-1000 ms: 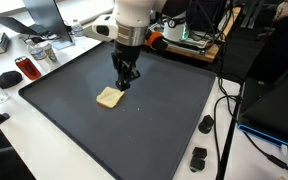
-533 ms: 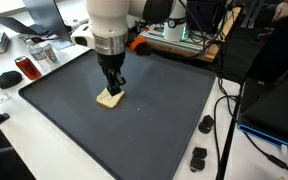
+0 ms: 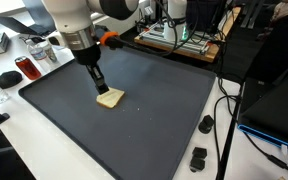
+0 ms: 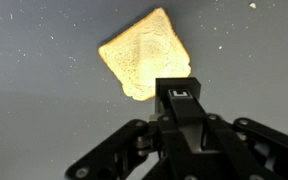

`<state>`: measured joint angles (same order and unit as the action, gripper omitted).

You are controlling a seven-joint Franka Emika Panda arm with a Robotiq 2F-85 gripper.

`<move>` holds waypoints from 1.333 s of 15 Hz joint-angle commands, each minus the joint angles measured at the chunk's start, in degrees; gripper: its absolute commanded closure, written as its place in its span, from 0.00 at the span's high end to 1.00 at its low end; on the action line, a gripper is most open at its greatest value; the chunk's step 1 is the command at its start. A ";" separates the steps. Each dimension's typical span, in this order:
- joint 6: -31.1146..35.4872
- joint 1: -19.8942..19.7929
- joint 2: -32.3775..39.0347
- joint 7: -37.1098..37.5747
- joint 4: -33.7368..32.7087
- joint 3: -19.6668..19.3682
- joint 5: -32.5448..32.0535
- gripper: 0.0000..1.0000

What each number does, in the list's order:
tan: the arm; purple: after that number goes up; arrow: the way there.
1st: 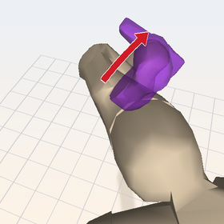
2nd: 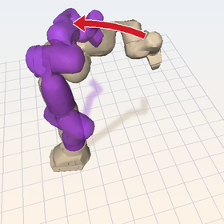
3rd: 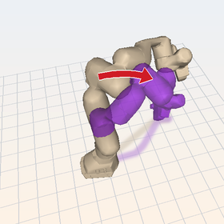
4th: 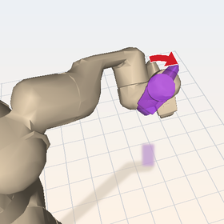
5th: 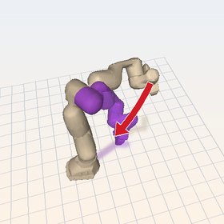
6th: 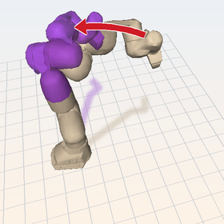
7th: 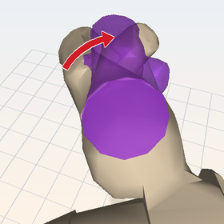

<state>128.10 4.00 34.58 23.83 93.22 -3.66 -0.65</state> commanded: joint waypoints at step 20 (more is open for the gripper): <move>10.24 -7.02 -22.98 -18.53 27.10 2.40 11.26 0.05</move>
<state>137.53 -2.29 16.42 8.94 115.15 -2.22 8.56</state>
